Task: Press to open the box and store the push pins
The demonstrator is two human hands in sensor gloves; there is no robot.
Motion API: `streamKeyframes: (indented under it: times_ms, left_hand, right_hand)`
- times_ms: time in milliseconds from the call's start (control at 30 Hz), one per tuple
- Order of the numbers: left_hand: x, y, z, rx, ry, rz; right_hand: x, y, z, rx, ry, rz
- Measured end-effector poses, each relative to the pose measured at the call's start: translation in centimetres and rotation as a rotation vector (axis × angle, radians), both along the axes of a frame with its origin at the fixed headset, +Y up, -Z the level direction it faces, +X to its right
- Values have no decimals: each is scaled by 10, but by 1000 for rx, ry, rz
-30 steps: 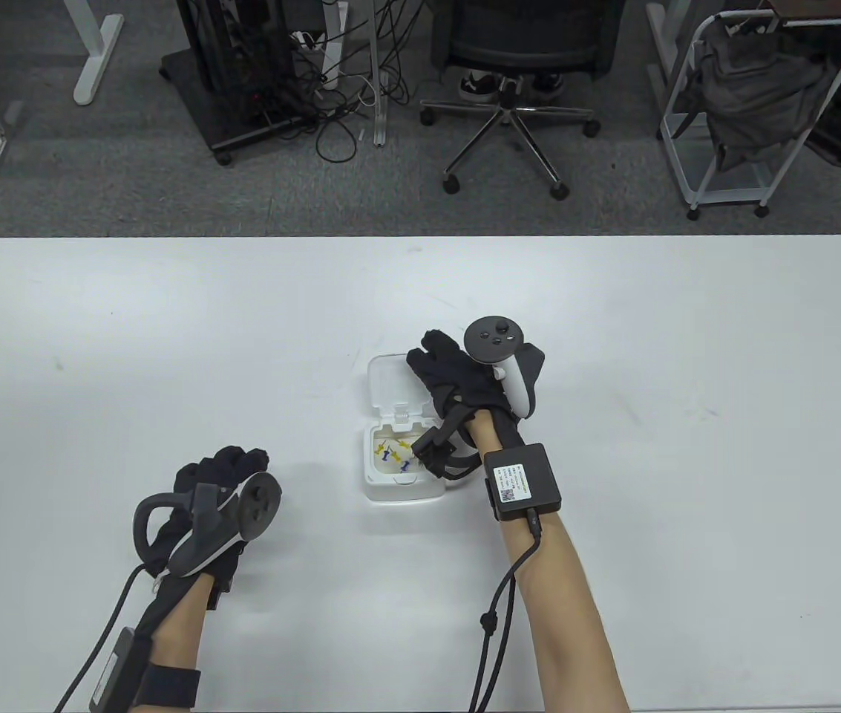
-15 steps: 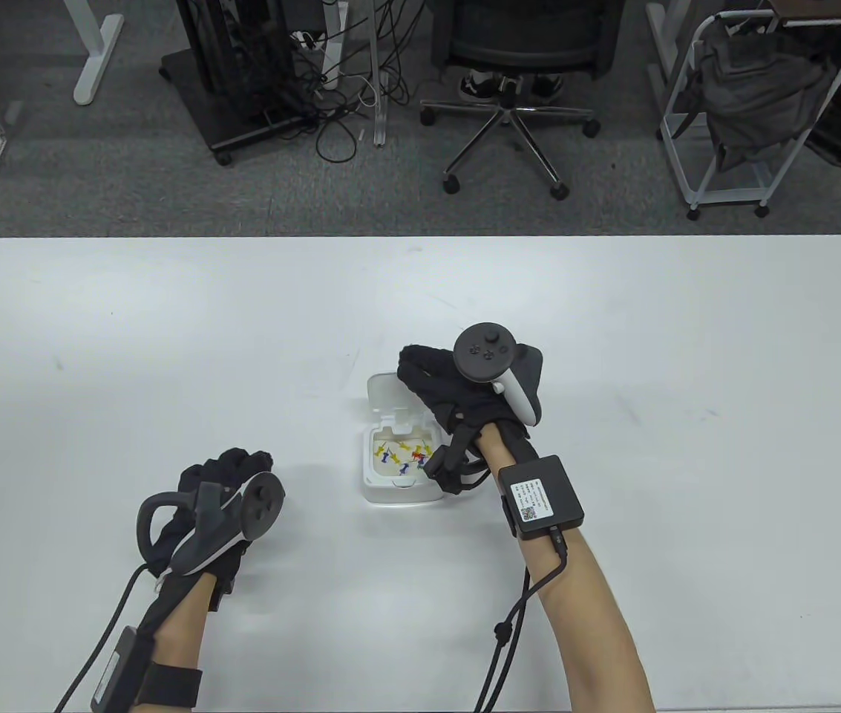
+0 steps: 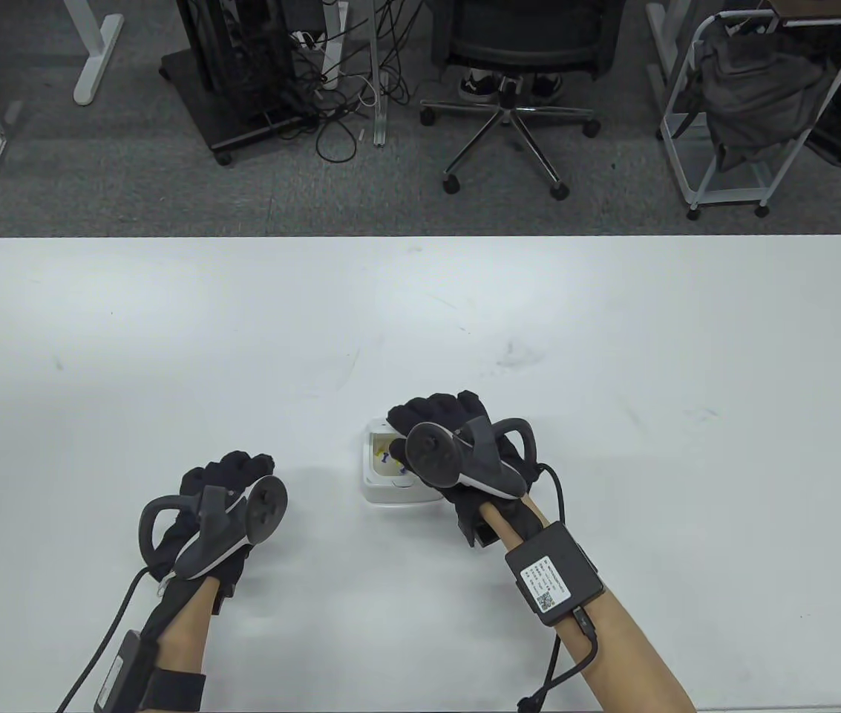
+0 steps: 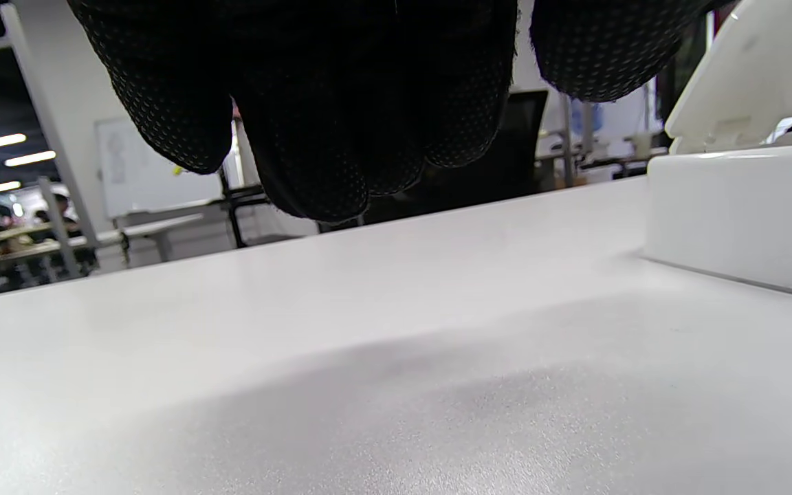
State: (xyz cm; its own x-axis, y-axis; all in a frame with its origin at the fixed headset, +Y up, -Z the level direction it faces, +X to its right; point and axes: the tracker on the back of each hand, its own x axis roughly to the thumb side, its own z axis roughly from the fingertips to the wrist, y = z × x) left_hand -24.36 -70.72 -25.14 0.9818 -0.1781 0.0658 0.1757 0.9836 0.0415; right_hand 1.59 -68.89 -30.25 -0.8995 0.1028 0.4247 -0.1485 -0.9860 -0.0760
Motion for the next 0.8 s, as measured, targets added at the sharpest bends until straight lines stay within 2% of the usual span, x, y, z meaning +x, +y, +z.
streamKeyframes:
  times_ms: [300,433,500,667,800]
  left_hand:
    - [-1,-3,1,-15,8,-7]
    - [-2,-3,2,-17,16,0]
    - [-3,-2,3,-17,16,-2]
    - [-1,-2,5,-11,9,-1]
    - [0,-2,5,-12,4,-7]
  right_hand:
    - [-14,-20,22,-42,-38,132]
    - [-19,-33,24,-136,-72,182]
    - [-21,-34,25,-60,-75,167]
    - [-26,-41,31,13,-60,228]
    - [-23,-41,30,5,-63,208]
